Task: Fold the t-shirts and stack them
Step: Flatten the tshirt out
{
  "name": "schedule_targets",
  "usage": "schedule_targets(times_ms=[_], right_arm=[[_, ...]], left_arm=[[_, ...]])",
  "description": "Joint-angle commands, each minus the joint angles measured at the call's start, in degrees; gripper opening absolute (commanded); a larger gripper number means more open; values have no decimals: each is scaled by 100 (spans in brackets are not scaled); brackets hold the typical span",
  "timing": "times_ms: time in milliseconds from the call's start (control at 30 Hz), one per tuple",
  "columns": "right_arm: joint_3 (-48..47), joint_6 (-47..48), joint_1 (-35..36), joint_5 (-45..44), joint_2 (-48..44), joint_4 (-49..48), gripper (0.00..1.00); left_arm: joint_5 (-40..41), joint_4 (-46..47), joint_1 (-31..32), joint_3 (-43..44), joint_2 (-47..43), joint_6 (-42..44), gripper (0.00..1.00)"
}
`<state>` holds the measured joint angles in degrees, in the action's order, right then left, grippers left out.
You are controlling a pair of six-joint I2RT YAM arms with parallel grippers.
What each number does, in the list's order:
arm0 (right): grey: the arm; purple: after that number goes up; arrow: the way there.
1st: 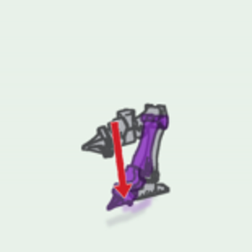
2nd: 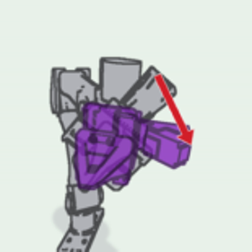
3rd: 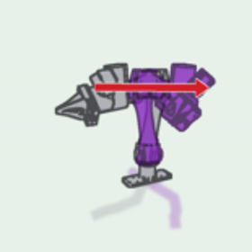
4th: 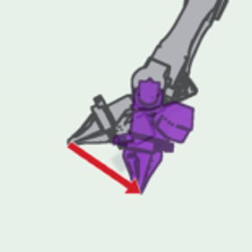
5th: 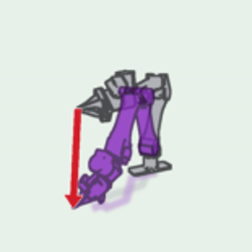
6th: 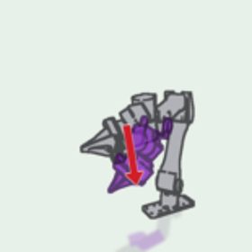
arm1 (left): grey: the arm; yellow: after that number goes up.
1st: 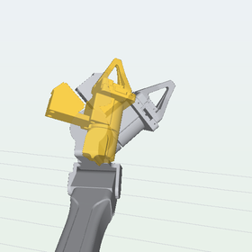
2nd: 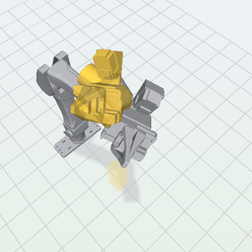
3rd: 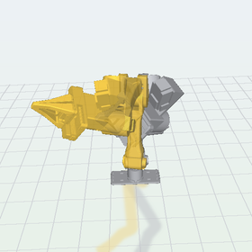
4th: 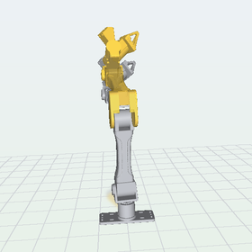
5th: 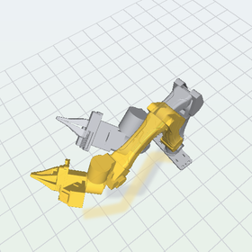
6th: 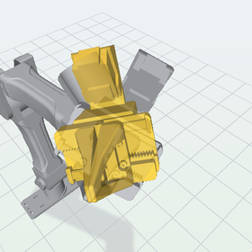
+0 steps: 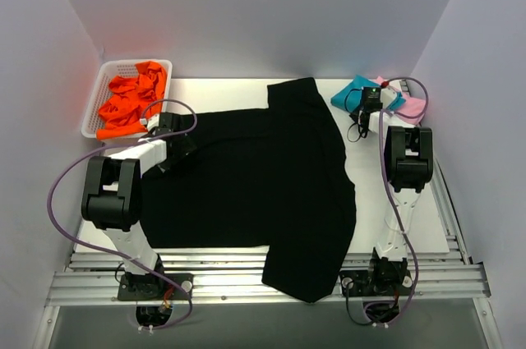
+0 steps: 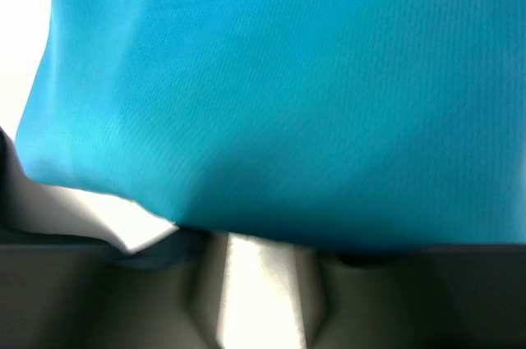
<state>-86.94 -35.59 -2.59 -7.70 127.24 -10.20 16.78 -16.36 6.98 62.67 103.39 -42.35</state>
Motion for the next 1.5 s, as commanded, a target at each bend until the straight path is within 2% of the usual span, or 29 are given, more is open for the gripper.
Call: schedule_targets(times_ms=[0,33,100,233,400,500,600,633,667,700,867,967,1467], right_arm=[[342,96,65,-126,-357,168,36],[431,114,92,-126,-454,2,48],[703,219,223,-230,-944,-140,54],[1020,377,531,-652,-1578,-97,55],[1205,571,839,-1723,-2773,368,56],[1380,475,953,-1770,-3266,624,55],[1705,360,1023,-1263,-3522,502,36],[1785,291,1050,-1129,-3496,458,16],[1838,255,1120,-1024,-3452,422,3],[1899,220,1155,-909,-3373,378,0],[1926,88,1340,-425,-2732,211,0],[1856,44,1454,-302,-2389,97,0],[969,0,1376,-372,-649,167,0]], left_arm=[[308,229,207,113,-267,15,93],[361,325,259,192,-285,138,93],[484,605,435,489,-302,567,94],[388,748,453,1000,-372,833,95],[265,494,462,1554,-653,1035,96],[256,353,471,1529,-1126,1053,97],[221,116,479,1292,-1583,904,97],[204,107,488,1056,-1699,808,97],[160,107,488,915,-1839,764,97],[133,107,506,774,-2093,711,97],[45,221,620,-61,-2710,605,97],[45,256,681,-273,-2834,605,97],[80,370,690,-502,-2587,596,98]])
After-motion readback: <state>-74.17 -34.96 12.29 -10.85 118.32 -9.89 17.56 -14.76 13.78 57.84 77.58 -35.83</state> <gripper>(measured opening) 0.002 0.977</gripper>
